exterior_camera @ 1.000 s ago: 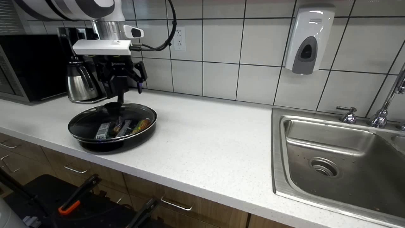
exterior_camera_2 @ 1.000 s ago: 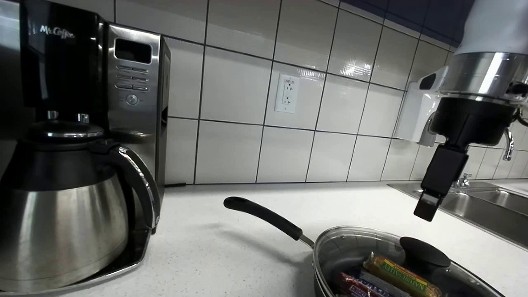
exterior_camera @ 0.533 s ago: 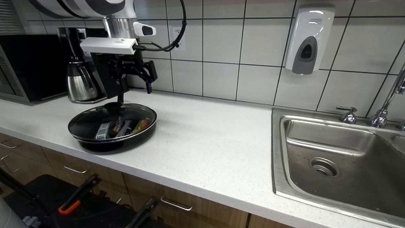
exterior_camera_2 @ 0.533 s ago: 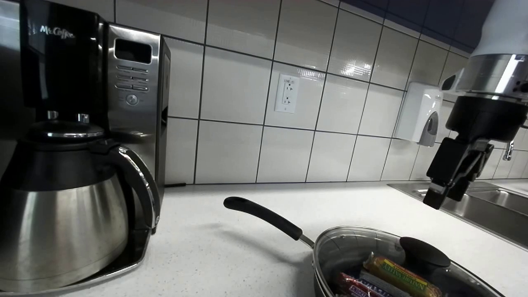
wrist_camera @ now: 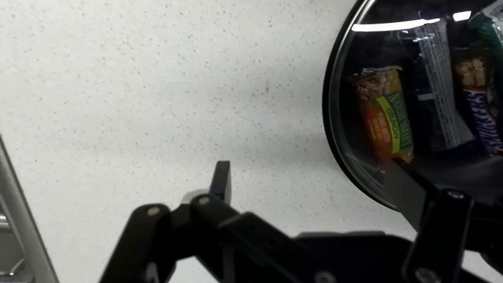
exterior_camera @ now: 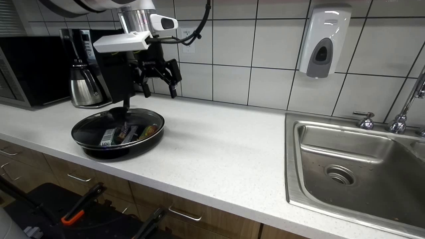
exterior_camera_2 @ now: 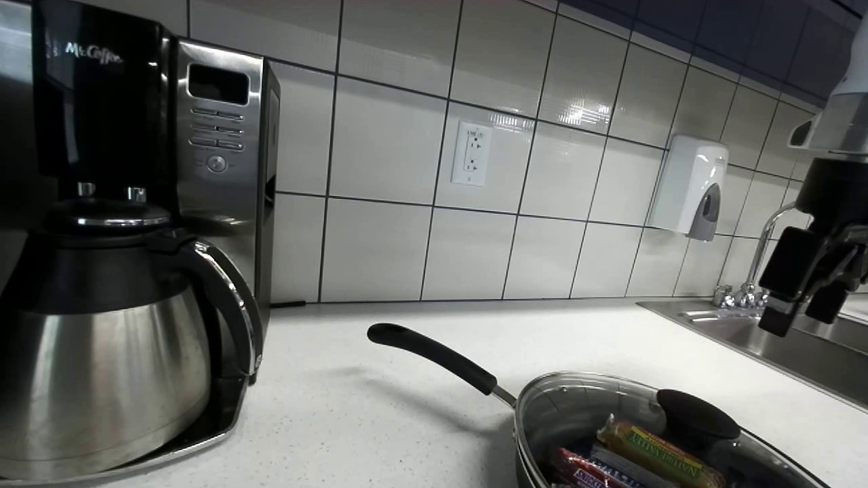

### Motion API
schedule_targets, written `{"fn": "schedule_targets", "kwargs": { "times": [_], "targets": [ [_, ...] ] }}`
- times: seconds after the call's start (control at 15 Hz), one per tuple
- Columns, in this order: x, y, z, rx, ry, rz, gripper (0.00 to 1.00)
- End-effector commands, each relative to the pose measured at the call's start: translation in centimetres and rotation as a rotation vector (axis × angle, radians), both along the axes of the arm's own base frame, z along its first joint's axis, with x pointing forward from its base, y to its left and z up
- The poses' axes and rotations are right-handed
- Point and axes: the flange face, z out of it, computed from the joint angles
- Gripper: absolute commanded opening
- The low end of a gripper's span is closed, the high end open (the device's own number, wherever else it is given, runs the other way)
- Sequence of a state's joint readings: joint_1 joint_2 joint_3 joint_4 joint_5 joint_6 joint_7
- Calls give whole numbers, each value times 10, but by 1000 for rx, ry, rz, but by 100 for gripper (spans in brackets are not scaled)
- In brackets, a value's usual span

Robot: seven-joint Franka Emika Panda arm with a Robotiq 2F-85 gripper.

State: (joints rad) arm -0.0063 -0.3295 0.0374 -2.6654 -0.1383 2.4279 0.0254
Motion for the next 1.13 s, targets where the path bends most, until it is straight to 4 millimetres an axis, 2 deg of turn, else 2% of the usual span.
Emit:
{"fn": "schedule_targets", "kwargs": {
  "times": [0.0, 0.07, 0.13, 1.07],
  "targets": [
    [-17, -15, 6, -46, 39, -23, 100],
    [-19, -18, 6, -46, 48, -19, 100],
    [-6, -10, -1, -20, 40, -12, 100],
    [-10, -14, 0, -23, 49, -20, 100]
  ]
}}
